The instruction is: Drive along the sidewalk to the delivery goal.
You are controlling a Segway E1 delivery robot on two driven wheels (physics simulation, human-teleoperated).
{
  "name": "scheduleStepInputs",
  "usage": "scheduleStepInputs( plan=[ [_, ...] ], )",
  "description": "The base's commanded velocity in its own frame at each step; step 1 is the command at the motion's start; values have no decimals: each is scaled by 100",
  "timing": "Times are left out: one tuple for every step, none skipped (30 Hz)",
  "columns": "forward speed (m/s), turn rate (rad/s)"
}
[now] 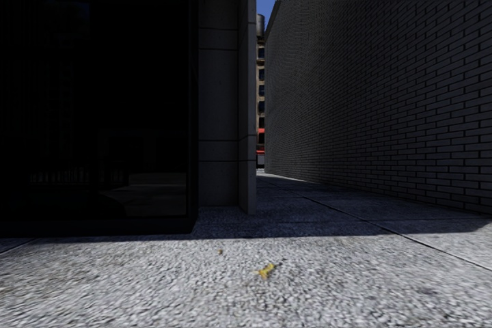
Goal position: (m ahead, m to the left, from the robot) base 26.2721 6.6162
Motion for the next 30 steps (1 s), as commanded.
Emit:
scheduleStepInputs(
  plan=[
    [106,-45],
    [106,-46],
    [106,-46],
    [106,-47],
    [106,-48],
    [107,-50],
    [107,-50],
    [108,-52],
    [108,-52],
    [108,-53],
    [108,-53],
    [108,-53],
    [109,-53],
    [109,-53],
    [110,-53],
    [114,-53],
    [116,-53],
    [116,-53],
    [116,-53],
    [117,-53],
    [117,-53],
    [117,-53],
    [118,-53],
    [118,-53],
    [118,-53],
    [118,-53],
    [118,-53],
    [118,-52],
    [118,-52],
    [118,-51]
  ],
)
